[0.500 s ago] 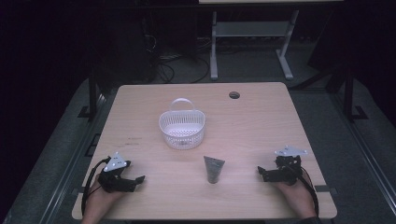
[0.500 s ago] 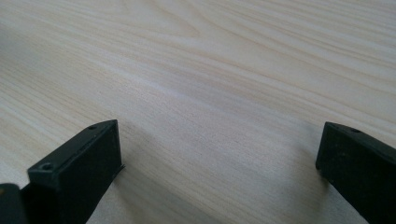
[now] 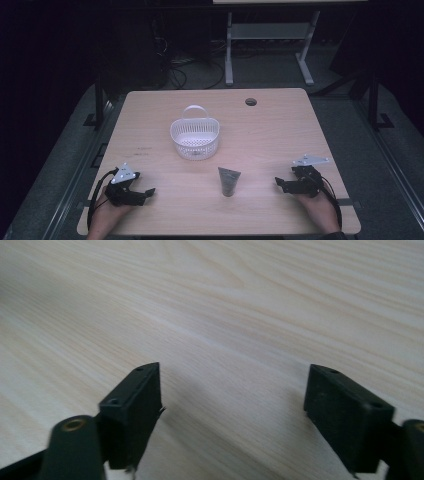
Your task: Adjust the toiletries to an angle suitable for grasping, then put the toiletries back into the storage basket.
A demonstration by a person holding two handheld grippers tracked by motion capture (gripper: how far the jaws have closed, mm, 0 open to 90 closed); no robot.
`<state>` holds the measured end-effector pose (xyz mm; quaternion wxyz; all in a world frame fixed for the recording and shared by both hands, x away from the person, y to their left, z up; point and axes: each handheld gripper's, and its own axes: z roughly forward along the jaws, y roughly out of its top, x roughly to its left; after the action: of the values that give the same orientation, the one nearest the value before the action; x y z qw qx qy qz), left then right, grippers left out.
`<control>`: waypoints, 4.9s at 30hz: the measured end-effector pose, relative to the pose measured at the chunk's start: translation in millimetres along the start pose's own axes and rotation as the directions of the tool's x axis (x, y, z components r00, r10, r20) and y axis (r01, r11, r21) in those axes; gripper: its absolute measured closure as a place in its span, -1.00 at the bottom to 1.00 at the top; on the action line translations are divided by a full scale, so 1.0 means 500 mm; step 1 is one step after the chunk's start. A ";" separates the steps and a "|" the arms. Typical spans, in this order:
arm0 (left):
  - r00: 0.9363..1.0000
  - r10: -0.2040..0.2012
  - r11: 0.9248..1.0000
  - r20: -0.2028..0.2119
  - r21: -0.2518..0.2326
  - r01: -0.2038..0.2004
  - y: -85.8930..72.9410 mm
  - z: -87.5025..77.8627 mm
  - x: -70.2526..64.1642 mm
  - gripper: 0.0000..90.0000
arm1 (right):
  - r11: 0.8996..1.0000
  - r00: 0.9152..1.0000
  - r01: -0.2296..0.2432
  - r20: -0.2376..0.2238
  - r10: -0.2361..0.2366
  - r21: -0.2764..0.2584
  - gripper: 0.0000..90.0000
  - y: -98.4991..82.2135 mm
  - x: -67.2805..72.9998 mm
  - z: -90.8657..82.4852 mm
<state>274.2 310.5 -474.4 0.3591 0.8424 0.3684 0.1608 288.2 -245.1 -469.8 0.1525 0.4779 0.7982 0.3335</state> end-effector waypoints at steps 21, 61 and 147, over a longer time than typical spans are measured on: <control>1.000 -0.002 1.000 0.000 -0.001 0.002 0.000 0.000 0.000 -0.71 | 0.993 0.966 0.067 -0.244 -0.089 -0.096 0.89 0.061 0.050 -0.047; 1.000 -0.005 1.000 -0.003 -0.002 0.005 0.000 0.000 0.000 -0.70 | 0.950 0.838 0.213 -0.457 -0.298 -0.229 0.99 0.164 0.156 -0.069; 0.998 -0.016 1.000 0.055 0.025 0.015 0.025 -0.007 -0.021 -0.71 | 0.995 0.996 0.059 -0.065 -0.065 -0.080 -0.94 0.022 0.040 -0.016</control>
<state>271.3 298.4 -462.7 0.3599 0.8480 0.3667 0.1302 281.1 -227.3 -454.8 0.1545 0.4350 0.8037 0.3755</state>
